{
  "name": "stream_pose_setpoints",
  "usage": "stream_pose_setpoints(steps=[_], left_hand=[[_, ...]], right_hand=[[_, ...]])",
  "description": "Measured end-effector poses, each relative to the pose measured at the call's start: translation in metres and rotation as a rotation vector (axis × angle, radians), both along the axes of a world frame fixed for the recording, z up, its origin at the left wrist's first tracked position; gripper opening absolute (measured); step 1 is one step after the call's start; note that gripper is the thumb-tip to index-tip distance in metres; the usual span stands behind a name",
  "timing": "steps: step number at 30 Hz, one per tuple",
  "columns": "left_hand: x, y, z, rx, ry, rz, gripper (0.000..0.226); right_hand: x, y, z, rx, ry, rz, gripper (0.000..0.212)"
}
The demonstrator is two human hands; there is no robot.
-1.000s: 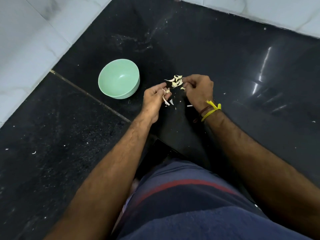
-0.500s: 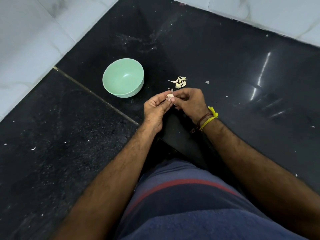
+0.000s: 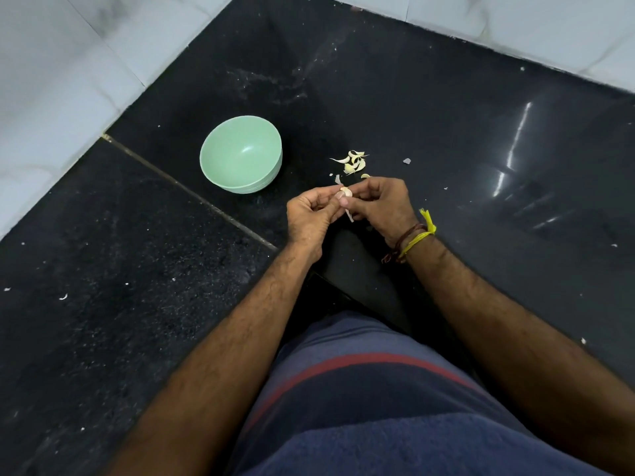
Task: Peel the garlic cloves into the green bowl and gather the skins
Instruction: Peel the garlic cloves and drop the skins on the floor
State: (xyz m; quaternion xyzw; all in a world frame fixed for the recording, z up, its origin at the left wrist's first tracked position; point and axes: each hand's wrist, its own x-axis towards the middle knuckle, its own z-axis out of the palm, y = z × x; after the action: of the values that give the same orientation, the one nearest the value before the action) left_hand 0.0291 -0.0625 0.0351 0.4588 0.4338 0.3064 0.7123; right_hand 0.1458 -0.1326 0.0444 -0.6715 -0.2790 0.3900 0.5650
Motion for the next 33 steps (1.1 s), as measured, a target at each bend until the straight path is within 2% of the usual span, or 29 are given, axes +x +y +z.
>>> stream_pose_setpoints(steps=[10,16,19,27,33], left_hand=[[-0.003,-0.009,-0.009,-0.023,-0.018,-0.007,0.016],[-0.003,-0.007,-0.006,0.024,-0.01,-0.049,0.022],[-0.002,-0.01,-0.008,0.057,-0.007,-0.027,0.012],[0.002,-0.016,-0.018,0.129,-0.026,0.016,0.008],[0.001,-0.019,-0.019,0.141,0.031,0.036,0.016]], right_hand=[[0.003,-0.006,-0.018,0.042,0.149,0.028,0.024],[0.012,-0.006,-0.021,0.009,0.333,0.072,0.026],[0.01,-0.003,-0.02,-0.011,0.304,0.051,0.025],[-0.005,0.008,-0.02,-0.134,0.172,-0.086,0.017],[-0.006,0.011,-0.021,-0.185,0.022,-0.065,0.014]])
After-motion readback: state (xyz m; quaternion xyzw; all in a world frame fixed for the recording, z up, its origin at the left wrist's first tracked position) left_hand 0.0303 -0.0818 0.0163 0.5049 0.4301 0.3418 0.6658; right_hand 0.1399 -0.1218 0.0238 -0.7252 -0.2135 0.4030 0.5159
